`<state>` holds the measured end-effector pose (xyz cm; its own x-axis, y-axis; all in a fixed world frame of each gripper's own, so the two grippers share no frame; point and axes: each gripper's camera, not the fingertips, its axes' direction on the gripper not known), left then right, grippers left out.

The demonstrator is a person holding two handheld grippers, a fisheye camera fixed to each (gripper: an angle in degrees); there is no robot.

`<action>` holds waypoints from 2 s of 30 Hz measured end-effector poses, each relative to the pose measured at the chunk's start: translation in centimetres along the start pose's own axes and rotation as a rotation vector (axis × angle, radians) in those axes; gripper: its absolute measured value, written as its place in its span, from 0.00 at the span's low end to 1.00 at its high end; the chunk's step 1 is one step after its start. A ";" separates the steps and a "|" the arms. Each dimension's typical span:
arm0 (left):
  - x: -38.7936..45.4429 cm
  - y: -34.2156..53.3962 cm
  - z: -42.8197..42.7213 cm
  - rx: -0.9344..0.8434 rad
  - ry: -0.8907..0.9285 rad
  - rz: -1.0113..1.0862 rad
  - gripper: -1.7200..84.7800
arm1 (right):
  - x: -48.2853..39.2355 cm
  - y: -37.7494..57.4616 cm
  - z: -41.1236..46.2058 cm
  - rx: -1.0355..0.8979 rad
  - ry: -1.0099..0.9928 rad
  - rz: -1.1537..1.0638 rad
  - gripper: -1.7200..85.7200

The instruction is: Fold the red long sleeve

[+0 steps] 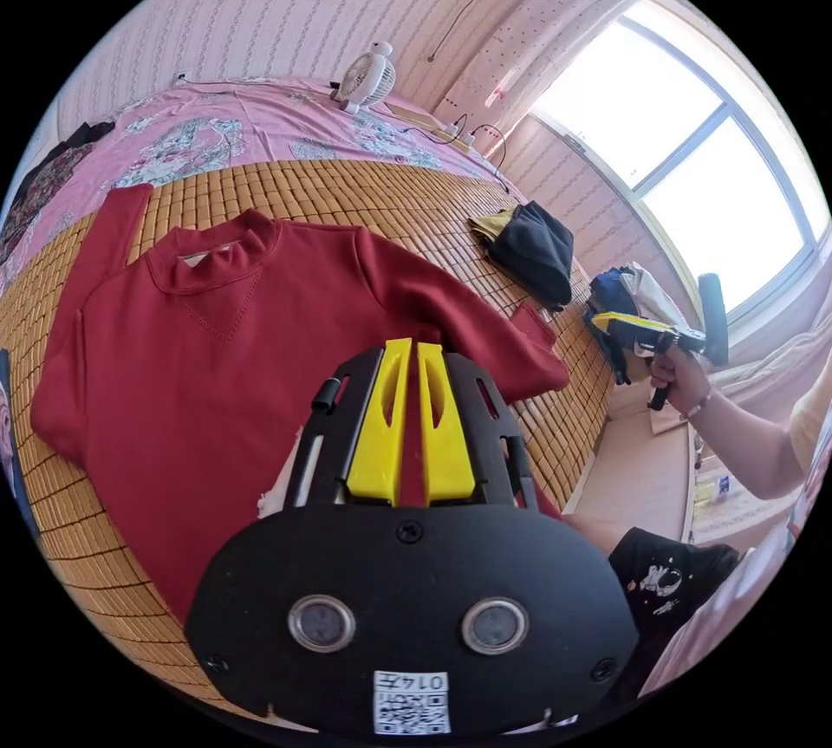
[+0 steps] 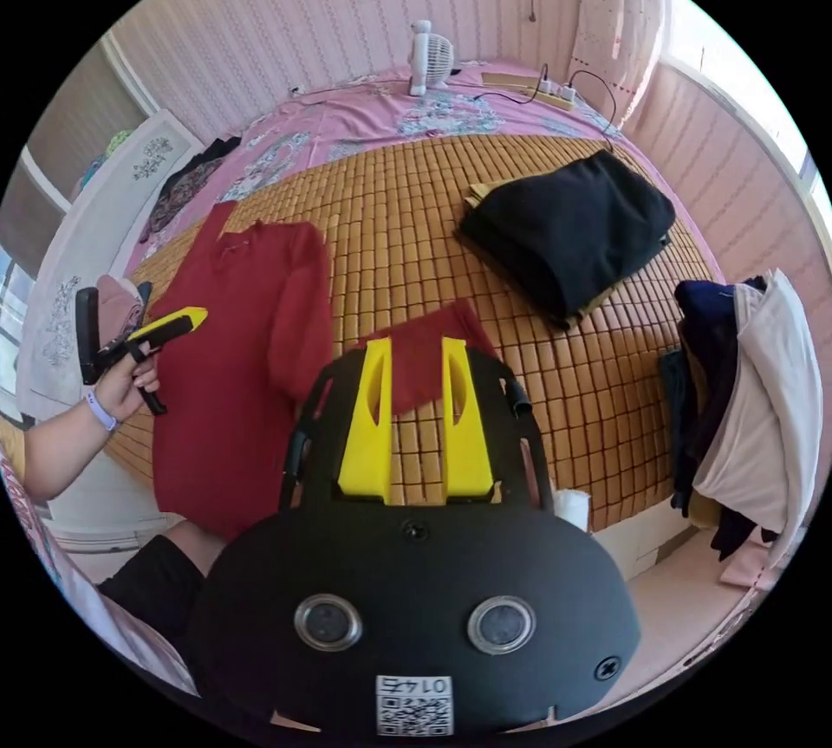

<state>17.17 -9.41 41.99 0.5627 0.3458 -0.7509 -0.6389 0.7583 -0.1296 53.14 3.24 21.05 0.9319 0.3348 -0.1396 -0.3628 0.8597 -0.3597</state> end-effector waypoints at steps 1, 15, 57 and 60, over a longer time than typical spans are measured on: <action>0.0 -1.2 0.6 -0.012 -0.014 0.020 0.02 | 0.4 0.4 0.7 0.003 0.021 -0.001 0.14; 2.3 -11.2 12.4 -0.285 -0.124 0.169 0.01 | 8.7 5.9 2.1 -0.019 -0.358 0.547 0.04; 2.8 -22.6 13.7 -0.121 -0.211 -0.084 0.07 | 9.3 2.8 2.4 -0.221 0.256 0.355 0.01; 2.6 -21.7 11.5 -0.086 -0.148 -0.113 0.05 | 9.3 2.0 0.9 -0.129 0.246 0.370 0.01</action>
<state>38.53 -18.67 50.29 0.7004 0.3432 -0.6258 -0.6061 0.7490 -0.2677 61.08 8.43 19.83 0.7176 0.4956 -0.4893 -0.6828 0.6392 -0.3538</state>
